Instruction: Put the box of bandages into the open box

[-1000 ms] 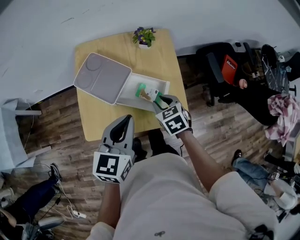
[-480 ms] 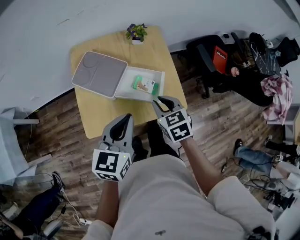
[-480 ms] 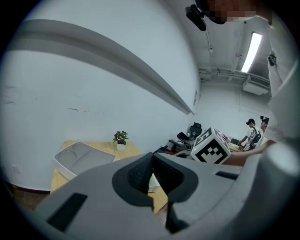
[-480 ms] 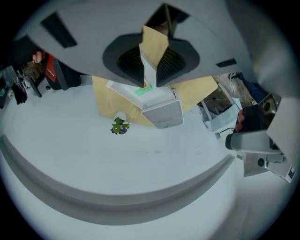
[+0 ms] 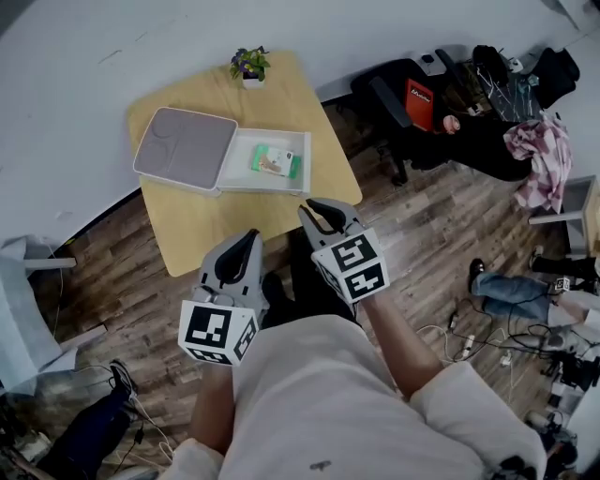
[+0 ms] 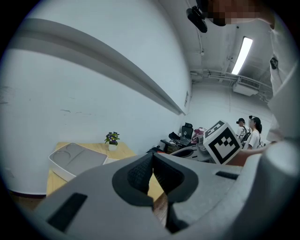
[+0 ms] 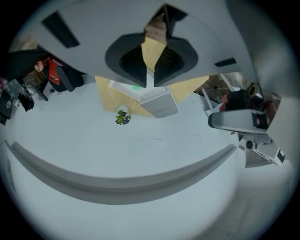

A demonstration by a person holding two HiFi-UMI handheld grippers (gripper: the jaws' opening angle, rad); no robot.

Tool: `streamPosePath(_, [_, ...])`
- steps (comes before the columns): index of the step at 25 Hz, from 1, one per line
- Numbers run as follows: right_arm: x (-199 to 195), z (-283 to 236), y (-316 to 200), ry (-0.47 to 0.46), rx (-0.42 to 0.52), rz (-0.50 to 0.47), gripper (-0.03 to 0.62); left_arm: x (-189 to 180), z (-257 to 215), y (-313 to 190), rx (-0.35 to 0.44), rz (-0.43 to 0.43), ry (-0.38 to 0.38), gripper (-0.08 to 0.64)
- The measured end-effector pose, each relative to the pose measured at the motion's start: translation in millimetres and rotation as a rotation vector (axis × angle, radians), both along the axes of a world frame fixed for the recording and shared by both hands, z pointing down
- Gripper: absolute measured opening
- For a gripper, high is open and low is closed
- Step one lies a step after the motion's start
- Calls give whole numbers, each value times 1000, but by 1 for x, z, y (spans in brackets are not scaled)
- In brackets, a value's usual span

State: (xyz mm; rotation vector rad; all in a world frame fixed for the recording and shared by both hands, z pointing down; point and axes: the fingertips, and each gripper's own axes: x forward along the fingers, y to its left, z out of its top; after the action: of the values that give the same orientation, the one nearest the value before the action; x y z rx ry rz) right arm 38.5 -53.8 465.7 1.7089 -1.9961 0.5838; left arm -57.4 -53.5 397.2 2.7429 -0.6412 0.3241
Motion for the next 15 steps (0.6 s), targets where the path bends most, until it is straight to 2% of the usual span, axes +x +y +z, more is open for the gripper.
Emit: streamPosePath(15, [-13,-53,31,-79,175,36,26,7,-9,10,26,54,10,5])
